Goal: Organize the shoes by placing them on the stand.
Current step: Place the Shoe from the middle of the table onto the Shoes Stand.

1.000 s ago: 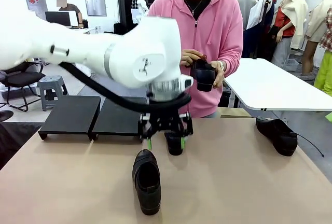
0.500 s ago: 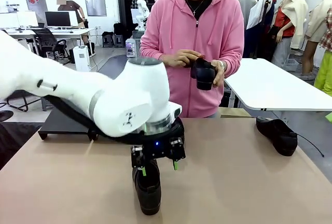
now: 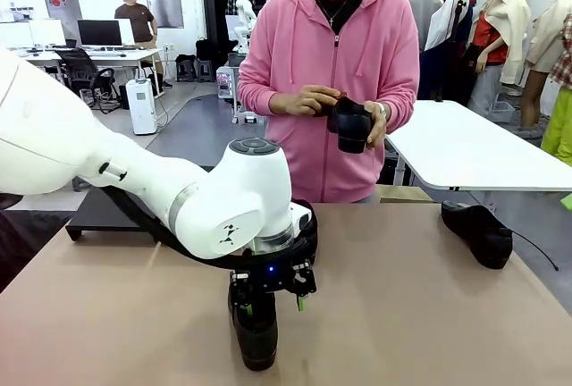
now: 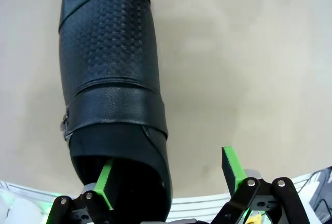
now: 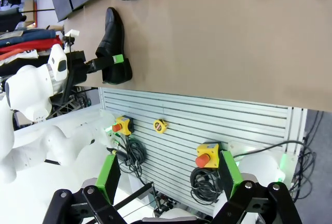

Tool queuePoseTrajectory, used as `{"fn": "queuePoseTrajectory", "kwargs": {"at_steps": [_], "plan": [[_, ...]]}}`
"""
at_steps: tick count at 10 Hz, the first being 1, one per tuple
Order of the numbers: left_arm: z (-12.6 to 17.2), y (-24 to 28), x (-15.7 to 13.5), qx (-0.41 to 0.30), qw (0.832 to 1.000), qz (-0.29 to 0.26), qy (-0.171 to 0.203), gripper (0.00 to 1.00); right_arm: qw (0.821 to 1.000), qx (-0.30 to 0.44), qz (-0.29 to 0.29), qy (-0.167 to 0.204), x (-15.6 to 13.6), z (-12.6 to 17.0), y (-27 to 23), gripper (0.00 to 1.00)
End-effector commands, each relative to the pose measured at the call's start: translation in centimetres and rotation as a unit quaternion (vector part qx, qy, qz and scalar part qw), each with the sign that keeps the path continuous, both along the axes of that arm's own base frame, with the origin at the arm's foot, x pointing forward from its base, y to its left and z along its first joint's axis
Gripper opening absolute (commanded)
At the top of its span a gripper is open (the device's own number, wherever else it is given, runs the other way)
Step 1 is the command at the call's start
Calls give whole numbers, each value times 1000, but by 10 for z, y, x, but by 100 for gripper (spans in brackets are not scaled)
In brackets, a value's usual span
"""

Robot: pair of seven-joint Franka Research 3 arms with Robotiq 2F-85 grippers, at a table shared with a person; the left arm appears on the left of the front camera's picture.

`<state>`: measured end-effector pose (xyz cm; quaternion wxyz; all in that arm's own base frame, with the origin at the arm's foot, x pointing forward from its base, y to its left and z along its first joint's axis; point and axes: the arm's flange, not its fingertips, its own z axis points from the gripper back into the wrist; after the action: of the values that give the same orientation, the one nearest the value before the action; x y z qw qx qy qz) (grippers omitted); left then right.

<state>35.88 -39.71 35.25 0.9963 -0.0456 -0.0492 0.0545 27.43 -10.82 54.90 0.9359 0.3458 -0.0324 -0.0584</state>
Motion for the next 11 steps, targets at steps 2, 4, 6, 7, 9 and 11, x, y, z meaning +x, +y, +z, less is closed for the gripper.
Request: {"fn": "queuePoseTrajectory", "kwargs": {"at_steps": [2, 4, 6, 7, 9, 11], "plan": [[5, -12, 5, 16, 1000, 12, -2, 76, 1000, -1, 9, -5, -1, 1, -4, 100], [5, -11, 4, 18, 1000, 20, 0, 0, 1000, -1, 9, -5, -1, 1, -4, 100], [4, -10, 6, 25, 999, 31, 4, 0, 1000, -1, 9, -5, -1, 1, -4, 100], [5, -10, 6, 34, 999, 41, 2, 0, 1000, -1, 9, -5, -1, 1, -4, 100], [6, -12, 5, 44, 998, 42, 2, 0, 1000, -1, 9, -5, -1, 1, -4, 100], [8, -15, 6, 57, 998, 41, 1, 0, 1000, -1, 9, -5, -1, 1, -4, 100]]}}
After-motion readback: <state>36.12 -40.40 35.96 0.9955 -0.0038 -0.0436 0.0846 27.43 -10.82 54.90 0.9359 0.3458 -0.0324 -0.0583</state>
